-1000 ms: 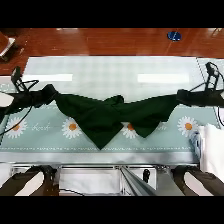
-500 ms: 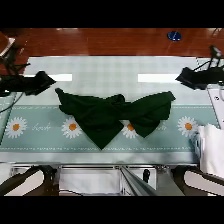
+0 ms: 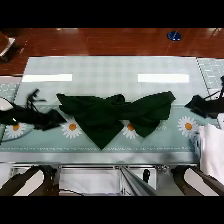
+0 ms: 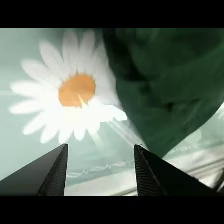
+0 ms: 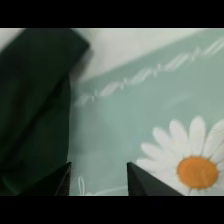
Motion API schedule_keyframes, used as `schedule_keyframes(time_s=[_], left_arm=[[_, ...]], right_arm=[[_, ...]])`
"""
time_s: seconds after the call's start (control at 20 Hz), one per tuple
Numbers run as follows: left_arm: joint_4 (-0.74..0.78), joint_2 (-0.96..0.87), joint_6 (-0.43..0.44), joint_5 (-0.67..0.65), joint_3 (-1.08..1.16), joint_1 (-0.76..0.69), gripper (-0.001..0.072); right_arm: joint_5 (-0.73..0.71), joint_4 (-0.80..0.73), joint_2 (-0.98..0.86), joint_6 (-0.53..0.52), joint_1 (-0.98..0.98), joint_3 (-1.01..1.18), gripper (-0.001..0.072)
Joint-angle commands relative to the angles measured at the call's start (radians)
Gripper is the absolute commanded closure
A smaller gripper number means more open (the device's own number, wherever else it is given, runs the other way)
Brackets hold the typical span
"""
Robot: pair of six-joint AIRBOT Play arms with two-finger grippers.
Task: Fold the shirts.
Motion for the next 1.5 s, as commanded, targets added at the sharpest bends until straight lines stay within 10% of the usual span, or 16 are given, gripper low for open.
schedule_keyframes(time_s=[0.0,0.55,0.85,0.9,1.0,1.45], left_arm=[[-0.094,0.014,0.012,0.062,-0.172,-0.058,0.0204],[-0.454,-0.041,0.007,0.512,-0.298,-0.376,0.0205],[-0.468,-0.128,0.015,0.536,-0.275,-0.462,0.022],[-0.468,-0.135,0.019,0.534,-0.267,-0.466,0.0291],[-0.468,-0.142,0.069,0.515,-0.245,-0.467,0.0689],[-0.468,-0.141,0.077,0.491,-0.204,-0.467,0.0687]], right_arm=[[0.002,0.072,0.051,-0.07,-0.012,-0.115,0.0305],[-0.002,0.153,0.051,-0.093,-0.012,-0.117,0.0305],[-0.01,0.153,0.05,-0.092,-0.012,-0.117,0.0305],[-0.017,0.153,0.05,-0.092,-0.012,-0.117,0.0305],[-0.031,0.153,0.05,-0.092,-0.012,-0.117,0.0305],[-0.135,0.204,-0.113,-0.093,-0.012,-0.033,0.0305]])
